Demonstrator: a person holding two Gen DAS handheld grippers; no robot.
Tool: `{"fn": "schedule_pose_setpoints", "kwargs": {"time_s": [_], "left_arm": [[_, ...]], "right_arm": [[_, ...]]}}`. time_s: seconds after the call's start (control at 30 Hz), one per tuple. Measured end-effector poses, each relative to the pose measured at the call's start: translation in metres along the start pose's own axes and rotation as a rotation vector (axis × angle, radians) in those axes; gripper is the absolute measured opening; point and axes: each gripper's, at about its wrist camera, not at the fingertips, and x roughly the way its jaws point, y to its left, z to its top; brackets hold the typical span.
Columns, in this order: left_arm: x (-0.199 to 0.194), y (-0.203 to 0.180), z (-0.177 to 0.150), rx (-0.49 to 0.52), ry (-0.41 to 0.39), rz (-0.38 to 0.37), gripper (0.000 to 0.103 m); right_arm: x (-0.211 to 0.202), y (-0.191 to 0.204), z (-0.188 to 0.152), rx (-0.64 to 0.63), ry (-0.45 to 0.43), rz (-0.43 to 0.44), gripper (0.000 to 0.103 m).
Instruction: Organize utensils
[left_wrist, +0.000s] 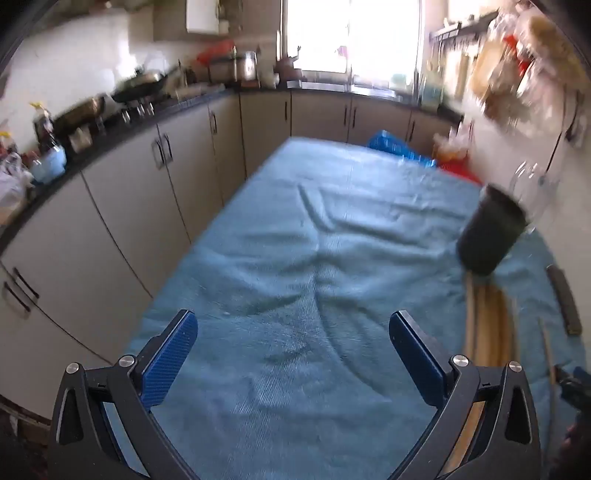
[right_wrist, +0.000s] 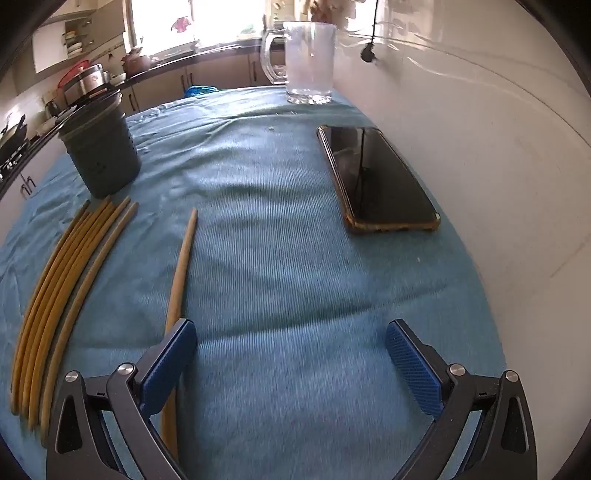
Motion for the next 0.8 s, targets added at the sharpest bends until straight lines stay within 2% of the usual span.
{"fn": "schedule_pose_setpoints", "kwargs": {"time_s": [0.2,0.3,0.4,0.5,0.67,0.7,0.8], "left_arm": [[-0.076,0.0,0.0,0.009,-0.137,-0.016,0.103],[-0.114,-0.007,-0.003,0.051,-0.215,0.008,0.103],[-0.147,-0.011,-0.009,0.077,-0.283,0.02,0.103],[-0.179,-0.012,-0.014,0.081,-0.334,0.015,0.103],[-0.217,-0.013,-0.022,0.092,-0.4,0.011,0.103],[-0.223,-0.015,-0.023,0.097,-0.412,0.011,0.103],[-0.236,-0.018,-0.028,0.112,-0.439,0.005,0.103]], "right_arm": [[-0.015,-0.001,-0.015,0.07,0.019,-0.053,0.102],[-0.034,-0.002,-0.024,0.105,-0.02,-0.05,0.1],[-0.066,-0.001,-0.031,0.124,-0.096,-0.028,0.1],[-0.107,0.002,-0.037,0.118,-0.207,-0.014,0.1],[-0.178,0.007,-0.051,0.112,-0.474,-0.006,0.101],[-0.187,0.007,-0.054,0.11,-0.505,-0.001,0.101],[-0.193,0.002,-0.058,0.106,-0.501,0.035,0.101]]}}
